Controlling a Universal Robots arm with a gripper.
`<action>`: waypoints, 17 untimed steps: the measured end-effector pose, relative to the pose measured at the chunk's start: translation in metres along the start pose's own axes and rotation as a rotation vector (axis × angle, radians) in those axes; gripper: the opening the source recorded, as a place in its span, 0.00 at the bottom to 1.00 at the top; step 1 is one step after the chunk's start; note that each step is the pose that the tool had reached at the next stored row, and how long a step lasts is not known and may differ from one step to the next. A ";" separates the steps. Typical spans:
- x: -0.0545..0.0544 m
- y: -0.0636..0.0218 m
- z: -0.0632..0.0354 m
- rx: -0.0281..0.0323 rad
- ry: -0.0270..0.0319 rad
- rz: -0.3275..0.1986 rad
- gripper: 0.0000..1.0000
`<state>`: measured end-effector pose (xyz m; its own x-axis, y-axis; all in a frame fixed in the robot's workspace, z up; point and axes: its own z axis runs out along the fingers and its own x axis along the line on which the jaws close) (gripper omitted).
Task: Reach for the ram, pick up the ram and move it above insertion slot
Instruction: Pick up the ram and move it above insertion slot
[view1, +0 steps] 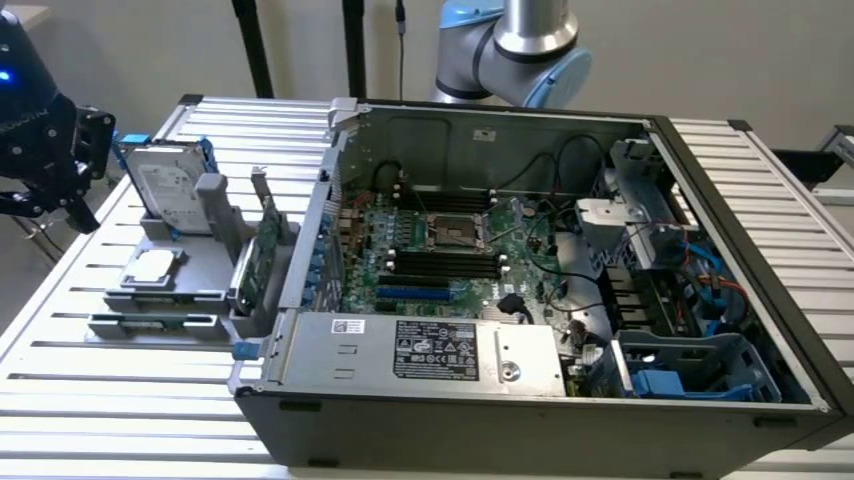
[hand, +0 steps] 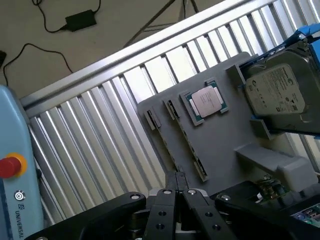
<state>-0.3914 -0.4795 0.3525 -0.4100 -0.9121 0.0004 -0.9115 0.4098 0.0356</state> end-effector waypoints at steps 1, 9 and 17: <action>0.000 0.0000 0.0000 0.0000 0.0007 -0.018 0.11; 0.000 0.0000 0.0000 0.0001 0.0058 -0.163 0.11; 0.000 0.0000 0.0000 0.0001 0.0110 -0.309 0.11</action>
<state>-0.3914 -0.4795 0.3525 -0.1126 -0.9936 0.0004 -0.9930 0.1126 0.0356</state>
